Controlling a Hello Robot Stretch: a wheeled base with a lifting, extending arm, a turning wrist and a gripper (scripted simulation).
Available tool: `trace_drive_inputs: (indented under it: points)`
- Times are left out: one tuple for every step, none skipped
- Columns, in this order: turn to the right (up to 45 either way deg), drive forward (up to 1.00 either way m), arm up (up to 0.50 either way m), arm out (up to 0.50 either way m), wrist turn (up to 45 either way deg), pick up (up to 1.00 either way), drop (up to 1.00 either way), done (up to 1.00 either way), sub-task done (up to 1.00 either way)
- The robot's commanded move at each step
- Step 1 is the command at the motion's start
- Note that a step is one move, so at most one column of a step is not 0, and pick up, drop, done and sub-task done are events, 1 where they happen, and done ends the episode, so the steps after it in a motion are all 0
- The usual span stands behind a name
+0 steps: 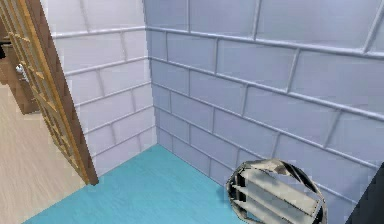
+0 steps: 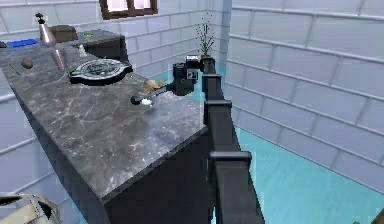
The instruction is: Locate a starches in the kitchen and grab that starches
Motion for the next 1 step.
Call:
trace_drive_inputs:
  points:
    - [0.0,0.0,0.0,0.0,0.0,0.0,0.0,1.0,0.0]
